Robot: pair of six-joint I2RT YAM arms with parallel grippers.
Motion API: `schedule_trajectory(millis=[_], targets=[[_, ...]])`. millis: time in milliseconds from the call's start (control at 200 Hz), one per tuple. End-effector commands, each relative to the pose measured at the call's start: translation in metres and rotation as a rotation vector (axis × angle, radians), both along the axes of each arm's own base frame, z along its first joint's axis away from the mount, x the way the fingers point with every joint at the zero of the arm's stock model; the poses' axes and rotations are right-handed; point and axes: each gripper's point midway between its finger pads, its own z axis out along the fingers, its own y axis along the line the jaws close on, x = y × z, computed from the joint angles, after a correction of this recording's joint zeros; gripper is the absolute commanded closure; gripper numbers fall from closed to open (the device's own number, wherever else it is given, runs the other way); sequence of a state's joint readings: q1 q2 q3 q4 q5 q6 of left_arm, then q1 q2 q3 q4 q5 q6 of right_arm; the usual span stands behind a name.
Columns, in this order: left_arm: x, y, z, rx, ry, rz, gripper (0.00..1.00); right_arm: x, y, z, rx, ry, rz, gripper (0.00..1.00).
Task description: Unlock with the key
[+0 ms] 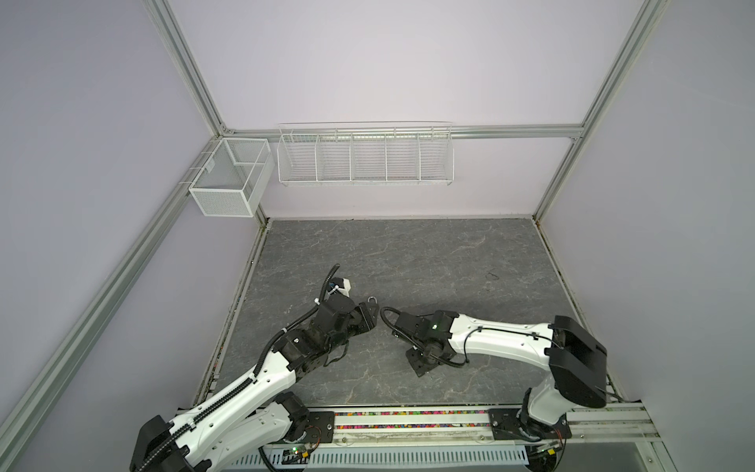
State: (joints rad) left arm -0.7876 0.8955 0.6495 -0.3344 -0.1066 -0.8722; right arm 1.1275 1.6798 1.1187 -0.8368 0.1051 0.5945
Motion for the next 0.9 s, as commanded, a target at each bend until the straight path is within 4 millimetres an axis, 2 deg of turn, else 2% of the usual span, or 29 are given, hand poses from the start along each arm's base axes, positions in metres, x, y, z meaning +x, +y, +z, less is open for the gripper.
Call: schedule_trajectory(millis=[0,155,430,635,895], targets=[[-0.002,0.012,-0.004,0.021,0.003,0.045,0.45,0.004,-0.004,-0.007,-0.049,-0.006,-0.018,0.52],[-0.003,0.019,-0.006,0.046,0.001,0.064,0.45,0.005,0.001,-0.014,-0.054,0.003,-0.044,0.58],[-0.002,0.033,-0.005,0.048,-0.03,0.118,0.45,0.007,-0.004,-0.026,-0.1,0.004,-0.072,0.67],[-0.002,0.032,-0.007,0.051,-0.026,0.118,0.45,0.011,-0.007,-0.031,-0.122,0.001,-0.077,0.75],[-0.001,0.029,-0.007,0.047,-0.021,0.109,0.45,0.015,-0.007,-0.034,-0.118,0.007,-0.089,0.78]])
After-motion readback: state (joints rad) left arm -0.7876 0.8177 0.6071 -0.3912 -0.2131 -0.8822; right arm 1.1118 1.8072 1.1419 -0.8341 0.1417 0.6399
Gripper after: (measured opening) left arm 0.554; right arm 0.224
